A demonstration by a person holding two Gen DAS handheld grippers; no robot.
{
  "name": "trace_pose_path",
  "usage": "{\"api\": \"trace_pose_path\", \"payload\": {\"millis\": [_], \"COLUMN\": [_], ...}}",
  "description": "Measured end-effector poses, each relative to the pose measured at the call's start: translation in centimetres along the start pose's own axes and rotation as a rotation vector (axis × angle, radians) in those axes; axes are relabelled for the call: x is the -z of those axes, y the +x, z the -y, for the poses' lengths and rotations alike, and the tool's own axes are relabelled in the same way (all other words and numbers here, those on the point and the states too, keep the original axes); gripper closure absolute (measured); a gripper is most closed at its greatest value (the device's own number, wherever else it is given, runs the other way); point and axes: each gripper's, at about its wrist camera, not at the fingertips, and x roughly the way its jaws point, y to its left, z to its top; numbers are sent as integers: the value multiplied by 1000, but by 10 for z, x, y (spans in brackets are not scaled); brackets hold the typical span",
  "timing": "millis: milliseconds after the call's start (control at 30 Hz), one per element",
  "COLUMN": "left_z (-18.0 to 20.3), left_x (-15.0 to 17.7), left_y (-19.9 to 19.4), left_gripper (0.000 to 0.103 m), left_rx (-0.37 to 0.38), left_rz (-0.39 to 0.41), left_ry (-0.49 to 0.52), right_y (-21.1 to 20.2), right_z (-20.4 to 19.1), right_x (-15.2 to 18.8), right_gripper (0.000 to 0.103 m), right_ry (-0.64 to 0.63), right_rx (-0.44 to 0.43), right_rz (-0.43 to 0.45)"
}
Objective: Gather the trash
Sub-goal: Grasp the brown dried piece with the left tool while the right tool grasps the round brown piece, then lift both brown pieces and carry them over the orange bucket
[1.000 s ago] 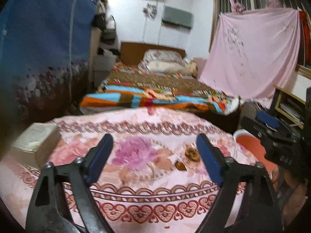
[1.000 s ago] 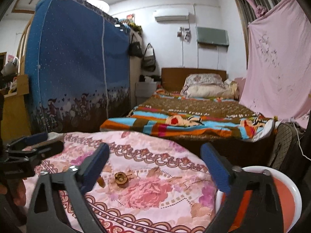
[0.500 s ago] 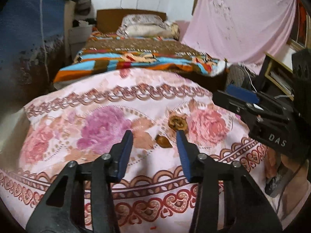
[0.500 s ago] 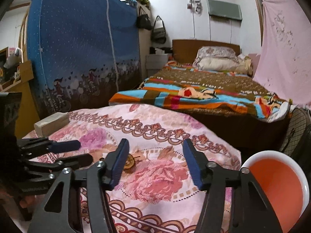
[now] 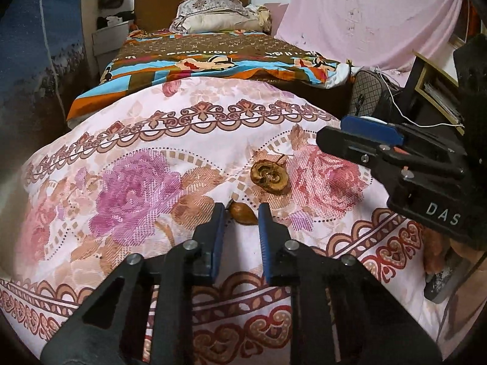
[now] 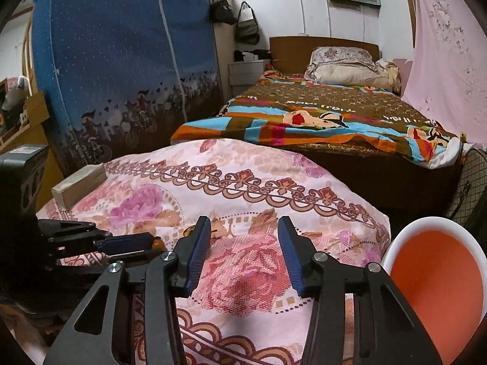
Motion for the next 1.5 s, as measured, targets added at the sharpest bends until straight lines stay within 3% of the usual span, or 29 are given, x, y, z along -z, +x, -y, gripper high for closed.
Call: {"api": "trace_pose_path", "payload": {"millis": [233, 400, 567, 867, 1167, 1500], "left_z": [-13, -31, -49, -43, -37, -20], "left_x": [1, 3, 6, 6, 8, 11], "left_y": [-6, -15, -17, -15, -28, -50], "left_gripper": [100, 100, 100, 100, 100, 100], "left_rx": [0, -28, -45, -62, -75, -115], "left_rz": [28, 67, 84, 84, 146, 268], "left_ry": [-64, -161, -252, -224, -194, -119], "right_y": [6, 14, 28, 42, 31, -1], "right_z": [-7, -19, -33, -46, -46, -45], "right_x": [1, 2, 6, 11, 10, 7], "right_gripper": [61, 71, 74, 83, 84, 83], "right_ry": [-34, -94, -164, -220, -227, -228], "right_rx": [-16, -46, -72, -61, -47, 11], "right_rz": [-27, -69, -135, -198, -141, 40]}}
